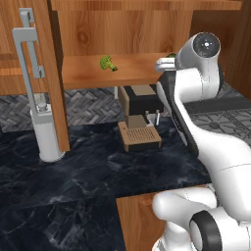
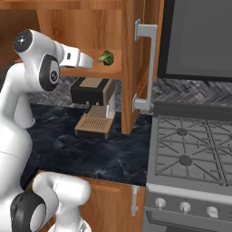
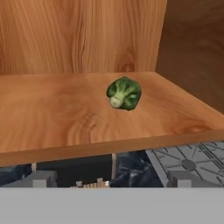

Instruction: Pick the broccolis from the cabinet and place them in one bowl. Pick the banana from the sink and place it in the other bowl.

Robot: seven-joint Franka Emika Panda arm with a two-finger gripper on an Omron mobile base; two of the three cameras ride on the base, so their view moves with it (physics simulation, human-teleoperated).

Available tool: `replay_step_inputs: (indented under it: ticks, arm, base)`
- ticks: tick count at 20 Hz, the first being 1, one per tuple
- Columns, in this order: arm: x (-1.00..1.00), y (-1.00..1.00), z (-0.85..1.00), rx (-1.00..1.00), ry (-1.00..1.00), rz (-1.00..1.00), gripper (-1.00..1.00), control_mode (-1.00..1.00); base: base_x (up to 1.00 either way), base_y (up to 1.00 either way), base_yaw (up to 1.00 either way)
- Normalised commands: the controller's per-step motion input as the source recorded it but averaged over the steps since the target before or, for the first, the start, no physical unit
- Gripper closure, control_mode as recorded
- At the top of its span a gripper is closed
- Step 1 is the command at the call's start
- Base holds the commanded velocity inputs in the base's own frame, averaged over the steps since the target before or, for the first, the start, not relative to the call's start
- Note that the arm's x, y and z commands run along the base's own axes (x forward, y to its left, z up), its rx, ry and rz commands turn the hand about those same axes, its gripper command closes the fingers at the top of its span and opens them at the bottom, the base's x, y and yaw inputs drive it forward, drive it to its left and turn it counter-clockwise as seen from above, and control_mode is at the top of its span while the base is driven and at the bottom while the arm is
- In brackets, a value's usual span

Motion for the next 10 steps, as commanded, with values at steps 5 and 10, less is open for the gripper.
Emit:
replay_step_inputs:
  ticks: [5, 10]
  arm:
    - [0.50, -0.11, 0.00, 0.00, -0.01, 0.01, -1.00, -1.00]
    - [0.57, -0.25, 0.03, 0.00, 0.01, 0.00, -1.00, -1.00]
  base:
    - [0.00, 0.00, 0.00]
    - [0.00, 0.00, 0.00]
